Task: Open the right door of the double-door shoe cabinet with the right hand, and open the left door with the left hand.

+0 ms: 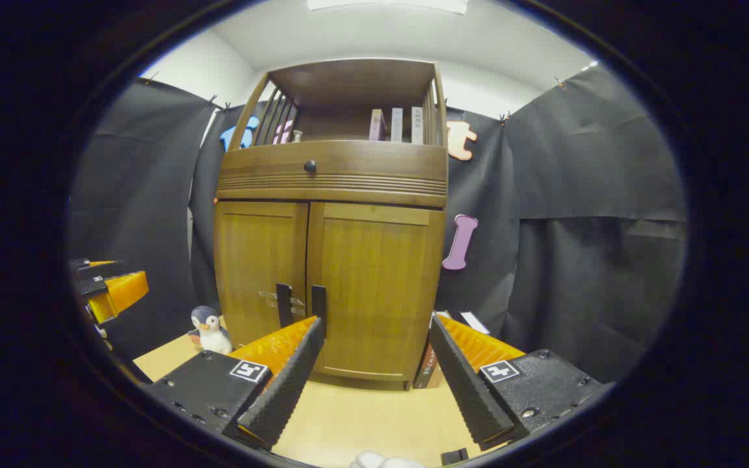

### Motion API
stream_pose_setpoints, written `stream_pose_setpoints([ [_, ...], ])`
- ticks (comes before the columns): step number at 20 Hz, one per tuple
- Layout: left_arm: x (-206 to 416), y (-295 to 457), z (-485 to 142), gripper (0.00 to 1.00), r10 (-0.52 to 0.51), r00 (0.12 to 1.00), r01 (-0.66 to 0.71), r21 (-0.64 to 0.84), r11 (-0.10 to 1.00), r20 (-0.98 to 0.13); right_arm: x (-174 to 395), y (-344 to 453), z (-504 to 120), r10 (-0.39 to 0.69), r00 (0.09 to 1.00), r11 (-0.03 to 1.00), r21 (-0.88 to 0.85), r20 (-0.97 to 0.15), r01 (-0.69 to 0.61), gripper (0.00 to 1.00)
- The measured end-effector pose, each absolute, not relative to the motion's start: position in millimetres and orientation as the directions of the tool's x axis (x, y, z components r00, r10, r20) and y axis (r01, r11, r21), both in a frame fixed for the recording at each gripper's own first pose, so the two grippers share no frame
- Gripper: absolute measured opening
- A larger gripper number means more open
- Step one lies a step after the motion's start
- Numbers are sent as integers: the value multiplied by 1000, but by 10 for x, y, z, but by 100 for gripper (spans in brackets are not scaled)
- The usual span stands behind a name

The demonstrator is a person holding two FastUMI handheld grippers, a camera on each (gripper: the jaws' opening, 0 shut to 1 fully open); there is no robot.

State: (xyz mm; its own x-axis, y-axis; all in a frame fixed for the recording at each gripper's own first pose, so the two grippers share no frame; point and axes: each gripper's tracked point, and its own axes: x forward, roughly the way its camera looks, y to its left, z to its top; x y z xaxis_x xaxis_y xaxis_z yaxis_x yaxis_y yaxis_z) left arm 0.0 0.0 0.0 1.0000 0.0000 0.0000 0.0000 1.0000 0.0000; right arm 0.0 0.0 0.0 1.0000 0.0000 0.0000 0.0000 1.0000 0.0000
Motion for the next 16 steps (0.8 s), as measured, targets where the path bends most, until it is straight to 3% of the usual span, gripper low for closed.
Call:
stream_pose_setpoints([
  [8,123,113,-18,96,3,1000,-3,13,1000,-2,140,140,-42,3,1000,1000,-3,-9,-3,100],
  [9,128,120,-25,100,1,1000,-1,12,1000,-6,165,157,-66,3,1000,1000,-7,-13,-3,100],
  [16,113,207,-59,96,2,1000,-2,8,1000,-23,538,373,-218,23,999,999,-39,-42,-24,100],
])
